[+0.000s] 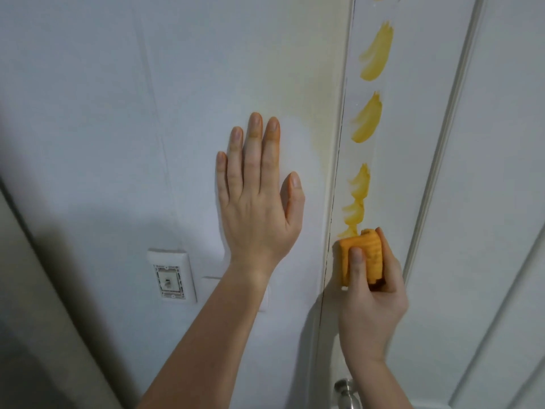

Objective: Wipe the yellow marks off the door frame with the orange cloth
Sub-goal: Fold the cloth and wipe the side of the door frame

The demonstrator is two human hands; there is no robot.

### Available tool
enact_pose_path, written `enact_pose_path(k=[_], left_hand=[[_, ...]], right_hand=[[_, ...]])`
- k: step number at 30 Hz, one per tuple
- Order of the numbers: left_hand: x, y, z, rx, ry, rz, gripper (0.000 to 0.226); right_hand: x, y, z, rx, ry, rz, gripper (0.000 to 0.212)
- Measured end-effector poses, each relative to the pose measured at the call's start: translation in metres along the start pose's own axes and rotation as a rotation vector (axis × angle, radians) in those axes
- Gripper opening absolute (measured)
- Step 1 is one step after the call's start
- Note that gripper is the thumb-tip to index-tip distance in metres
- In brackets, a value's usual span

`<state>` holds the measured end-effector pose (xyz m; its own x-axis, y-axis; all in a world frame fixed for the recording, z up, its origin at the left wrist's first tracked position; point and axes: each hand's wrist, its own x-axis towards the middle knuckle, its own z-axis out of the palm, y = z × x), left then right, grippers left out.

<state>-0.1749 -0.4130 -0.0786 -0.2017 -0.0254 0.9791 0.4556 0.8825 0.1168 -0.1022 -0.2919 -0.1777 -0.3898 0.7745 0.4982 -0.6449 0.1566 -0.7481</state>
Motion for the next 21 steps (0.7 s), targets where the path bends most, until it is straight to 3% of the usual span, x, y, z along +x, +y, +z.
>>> enact_pose_path(k=[9,13,21], left_hand=[[0.001,0.001,0.0,-0.006,-0.009,-0.016,0.065],[0.006,0.0,-0.003,-0.01,-0.01,0.004,0.065],[0.059,-0.005,-0.01,0.012,0.014,0.064,0.065]], right_hand=[[-0.01,0.002,0.001,-0.052,-0.052,-0.082,0.05],[0.006,-0.007,0.005,-0.008,0.014,-0.097,0.047],[0.012,0.015,0.001,-0.251,0.131,-0.411,0.035]])
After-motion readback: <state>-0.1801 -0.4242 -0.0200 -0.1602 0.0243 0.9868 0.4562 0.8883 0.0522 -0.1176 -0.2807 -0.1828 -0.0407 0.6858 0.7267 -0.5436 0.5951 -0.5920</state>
